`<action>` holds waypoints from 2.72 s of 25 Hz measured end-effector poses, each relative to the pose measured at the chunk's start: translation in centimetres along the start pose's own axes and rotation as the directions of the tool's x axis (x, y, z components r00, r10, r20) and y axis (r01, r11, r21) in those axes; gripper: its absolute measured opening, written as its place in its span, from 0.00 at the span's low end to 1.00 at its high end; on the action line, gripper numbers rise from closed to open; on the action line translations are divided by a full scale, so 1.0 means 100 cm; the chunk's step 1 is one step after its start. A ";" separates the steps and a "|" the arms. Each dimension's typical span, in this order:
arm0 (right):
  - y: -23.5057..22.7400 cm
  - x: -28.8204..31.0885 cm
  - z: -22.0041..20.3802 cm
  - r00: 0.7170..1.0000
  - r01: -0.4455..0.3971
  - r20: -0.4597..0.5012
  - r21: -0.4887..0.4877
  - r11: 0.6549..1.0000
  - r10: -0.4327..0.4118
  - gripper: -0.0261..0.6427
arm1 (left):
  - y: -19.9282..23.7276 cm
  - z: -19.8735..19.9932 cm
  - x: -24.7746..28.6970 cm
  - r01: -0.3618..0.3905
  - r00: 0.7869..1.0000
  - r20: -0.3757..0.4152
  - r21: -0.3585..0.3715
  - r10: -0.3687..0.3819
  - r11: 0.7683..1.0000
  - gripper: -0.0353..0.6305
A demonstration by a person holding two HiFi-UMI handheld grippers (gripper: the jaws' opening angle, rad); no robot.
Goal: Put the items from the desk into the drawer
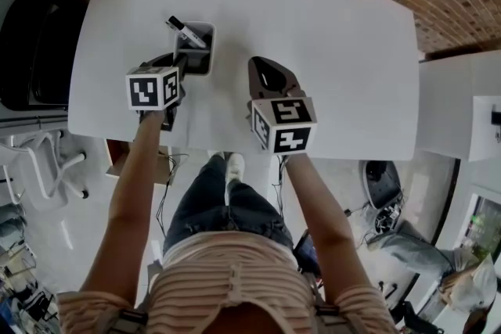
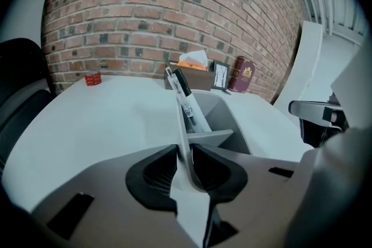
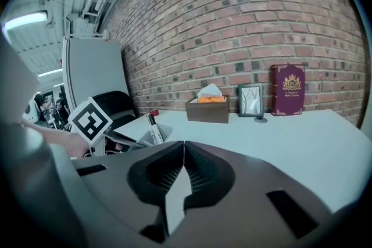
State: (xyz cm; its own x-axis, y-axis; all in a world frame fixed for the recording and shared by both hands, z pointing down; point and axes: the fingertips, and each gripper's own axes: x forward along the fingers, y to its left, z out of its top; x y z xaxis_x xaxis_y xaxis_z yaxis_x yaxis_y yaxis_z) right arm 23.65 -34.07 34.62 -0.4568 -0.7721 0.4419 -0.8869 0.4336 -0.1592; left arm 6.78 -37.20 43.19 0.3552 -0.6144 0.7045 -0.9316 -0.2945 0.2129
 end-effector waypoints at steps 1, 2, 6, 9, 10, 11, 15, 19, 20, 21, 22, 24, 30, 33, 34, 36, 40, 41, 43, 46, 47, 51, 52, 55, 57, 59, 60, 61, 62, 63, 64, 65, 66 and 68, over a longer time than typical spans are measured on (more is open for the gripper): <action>0.000 0.001 -0.001 1.000 0.002 -0.002 0.002 1.000 -0.001 0.06 | 0.000 0.000 0.000 0.000 1.000 -0.002 -0.001 0.000 1.000 0.19; 0.001 0.002 -0.001 1.000 0.002 -0.003 0.003 1.000 -0.002 0.06 | 0.001 0.000 0.000 -0.003 1.000 -0.003 0.000 0.003 1.000 0.18; 0.004 0.006 -0.002 1.000 -0.002 -0.009 0.007 1.000 0.002 0.06 | 0.003 0.000 -0.001 -0.021 1.000 -0.004 0.006 0.021 1.000 0.16; 0.005 0.008 -0.003 1.000 0.001 -0.012 0.005 1.000 -0.001 0.06 | 0.004 -0.001 0.000 -0.041 0.999 -0.009 0.010 0.041 0.999 0.15; 0.005 0.009 -0.003 1.000 0.003 -0.012 0.005 1.000 -0.003 0.06 | 0.005 0.000 0.000 -0.045 0.999 -0.007 0.005 0.045 0.999 0.14; 0.005 0.009 -0.003 1.000 0.005 -0.013 0.005 1.000 -0.005 0.06 | 0.005 0.000 0.000 -0.050 0.999 -0.003 -0.002 0.050 0.999 0.14; 0.004 0.009 -0.003 1.000 0.010 -0.015 0.004 1.000 -0.010 0.06 | 0.008 0.001 -0.003 -0.072 0.997 0.021 -0.010 0.072 0.997 0.13; 0.004 0.008 -0.002 1.000 0.013 -0.015 0.005 1.000 -0.013 0.06 | 0.010 0.002 -0.008 -0.077 0.996 0.046 -0.009 0.078 0.997 0.12; 0.005 0.008 -0.002 1.000 0.013 -0.015 0.005 1.000 -0.012 0.06 | 0.012 0.003 -0.009 -0.076 0.996 0.054 -0.019 0.077 0.997 0.12; 0.005 0.008 -0.002 1.000 0.012 -0.015 0.005 1.000 -0.012 0.06 | 0.014 0.005 -0.011 -0.078 0.995 0.063 -0.029 0.079 0.997 0.12; 0.006 0.008 -0.002 1.000 0.010 -0.014 0.005 1.000 -0.010 0.06 | 0.016 0.006 -0.014 -0.081 0.994 0.073 -0.037 0.084 0.996 0.12; 0.008 0.007 -0.001 1.000 0.005 -0.013 0.003 1.000 -0.005 0.06 | 0.018 0.010 -0.021 -0.090 0.991 0.096 -0.049 0.094 0.995 0.12; 0.021 0.001 0.005 1.000 -0.031 -0.003 -0.019 0.999 0.031 0.06 | 0.024 0.021 -0.055 -0.110 0.976 0.179 -0.101 0.127 0.989 0.12; 0.033 -0.005 0.005 0.998 -0.057 0.007 -0.033 0.998 0.057 0.06 | 0.027 0.021 -0.077 -0.122 0.964 0.219 -0.134 0.150 0.983 0.12; 0.037 -0.008 0.004 0.998 -0.066 0.011 -0.036 0.997 0.067 0.06 | 0.029 0.019 -0.085 -0.128 0.961 0.228 -0.144 0.159 0.981 0.12; 0.047 -0.013 0.003 0.996 -0.088 0.016 -0.045 0.995 0.088 0.06 | 0.032 0.015 -0.100 -0.144 0.953 0.242 -0.159 0.180 0.977 0.12; 0.072 -0.024 0.002 0.989 -0.148 0.019 -0.073 0.986 0.150 0.06 | 0.036 0.004 -0.132 -0.178 0.940 0.262 -0.168 0.218 0.970 0.12; 0.078 -0.027 0.002 0.986 -0.162 0.019 -0.083 0.983 0.164 0.06 | 0.037 0.001 -0.140 -0.186 0.936 0.270 -0.172 0.228 0.967 0.12; 0.090 -0.033 0.001 0.981 -0.188 0.022 -0.101 0.977 0.191 0.06 | 0.038 -0.006 -0.156 -0.199 0.926 0.284 -0.189 0.248 0.962 0.12; 0.107 -0.040 -0.001 0.973 -0.225 0.022 -0.120 0.967 0.229 0.06 | 0.038 -0.017 -0.176 -0.216 0.913 0.300 -0.219 0.276 0.952 0.12; 0.112 -0.041 -0.003 0.971 -0.236 0.020 -0.123 0.964 0.240 0.06 | 0.039 -0.021 -0.182 -0.220 0.909 0.304 -0.228 0.284 0.948 0.12; 0.135 -0.046 -0.012 0.961 -0.275 0.001 -0.127 0.953 0.277 0.06 | 0.046 -0.038 -0.205 -0.239 0.898 0.306 -0.263 0.315 0.935 0.12; 0.140 -0.047 -0.014 0.958 -0.285 -0.003 -0.128 0.950 0.287 0.06 | 0.048 -0.042 -0.210 -0.245 0.896 0.305 -0.269 0.324 0.931 0.12; 0.156 -0.048 -0.017 0.950 -0.311 -0.009 -0.134 0.941 0.313 0.06 | 0.055 -0.055 -0.224 -0.265 0.888 0.299 -0.286 0.348 0.921 0.12; 0.167 -0.047 -0.019 0.945 -0.327 -0.013 -0.139 0.935 0.328 0.06 | 0.061 -0.065 -0.232 -0.274 0.885 0.294 -0.299 0.361 0.914 0.12; 0.177 -0.047 -0.022 0.940 -0.339 -0.019 -0.141 0.930 0.340 0.06 | 0.067 -0.074 -0.240 -0.281 0.883 0.286 -0.310 0.372 0.908 0.12; 0.183 -0.046 -0.024 0.939 -0.344 -0.023 -0.141 0.928 0.344 0.06 | 0.071 -0.079 -0.243 -0.285 0.883 0.282 -0.315 0.376 0.905 0.11; 0.188 -0.046 -0.025 0.937 -0.349 -0.027 -0.142 0.927 0.348 0.06 | 0.074 -0.084 -0.247 -0.286 0.883 0.278 -0.320 0.379 0.903 0.12; 0.194 -0.046 -0.027 0.935 -0.353 -0.031 -0.142 0.925 0.352 0.06 | 0.077 -0.089 -0.250 -0.286 0.883 0.275 -0.325 0.380 0.901 0.12; 0.199 -0.046 -0.029 0.934 -0.356 -0.034 -0.143 0.923 0.355 0.06 | 0.080 -0.093 -0.253 -0.284 0.884 0.274 -0.330 0.379 0.900 0.12; 0.205 -0.045 -0.030 0.933 -0.358 -0.037 -0.143 0.923 0.357 0.06 | 0.084 -0.098 -0.256 -0.282 0.884 0.273 -0.333 0.379 0.900 0.12; 0.211 -0.044 -0.032 0.933 -0.359 -0.040 -0.141 0.923 0.357 0.06 | 0.087 -0.103 -0.260 -0.280 0.885 0.273 -0.334 0.377 0.900 0.12; 0.217 -0.044 -0.034 0.933 -0.359 -0.042 -0.138 0.923 0.356 0.06 | 0.090 -0.107 -0.263 -0.278 0.886 0.273 -0.333 0.375 0.901 0.11; 0.232 -0.041 -0.038 0.934 -0.356 -0.044 -0.134 0.925 0.353 0.06 | 0.099 -0.115 -0.270 -0.275 0.889 0.273 -0.328 0.369 0.904 0.12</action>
State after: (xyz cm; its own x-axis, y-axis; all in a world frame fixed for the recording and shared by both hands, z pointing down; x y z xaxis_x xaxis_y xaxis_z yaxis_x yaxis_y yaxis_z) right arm 5.25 -19.06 32.48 -0.7373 -0.5477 0.3955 -0.6484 0.7381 -0.1864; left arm -12.95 -15.09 34.10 -0.0069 -0.8542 0.5200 -0.9649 0.1422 0.2209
